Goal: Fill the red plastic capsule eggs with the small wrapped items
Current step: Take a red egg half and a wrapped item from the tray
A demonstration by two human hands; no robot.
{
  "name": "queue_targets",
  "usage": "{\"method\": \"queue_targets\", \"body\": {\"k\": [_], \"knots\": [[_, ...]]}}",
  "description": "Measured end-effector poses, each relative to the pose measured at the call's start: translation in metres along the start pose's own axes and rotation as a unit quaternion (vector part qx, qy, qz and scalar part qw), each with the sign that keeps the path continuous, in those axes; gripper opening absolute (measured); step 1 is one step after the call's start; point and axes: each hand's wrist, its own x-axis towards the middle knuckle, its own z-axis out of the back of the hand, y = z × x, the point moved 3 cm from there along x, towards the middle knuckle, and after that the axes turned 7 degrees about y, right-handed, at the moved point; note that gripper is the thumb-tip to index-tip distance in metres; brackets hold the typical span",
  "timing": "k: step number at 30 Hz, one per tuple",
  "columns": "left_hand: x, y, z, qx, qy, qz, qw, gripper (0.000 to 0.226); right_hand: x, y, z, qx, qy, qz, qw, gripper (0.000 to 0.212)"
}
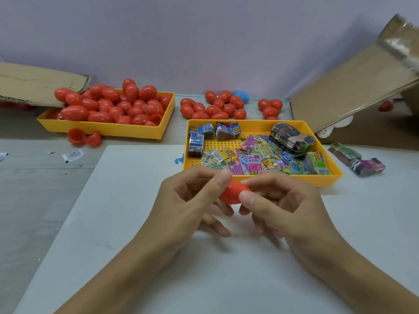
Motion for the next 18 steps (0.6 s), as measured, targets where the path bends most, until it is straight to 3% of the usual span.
{"method": "queue_targets", "body": {"k": [5, 11, 16, 18], "knots": [[-0.001, 0.002, 0.0, 0.004, -0.018, -0.069, 0.997, 0.016, 0.0, 0.0, 0.0, 0.005, 0.008, 0.011, 1.0, 0.031], [-0.006, 0.008, -0.008, 0.074, -0.008, -0.173, 0.982, 0.044, 0.005, -0.002, 0.001, 0.027, -0.027, -0.042, 0.998, 0.044], [-0.006, 0.01, -0.012, 0.093, 0.001, -0.197, 0.976, 0.062, 0.001, 0.0, 0.001, 0.023, -0.019, 0.001, 1.0, 0.015], [-0.007, 0.009, -0.01, 0.082, -0.021, -0.173, 0.981, 0.053, 0.0, 0.0, 0.0, 0.017, -0.016, 0.021, 1.0, 0.021]]}}
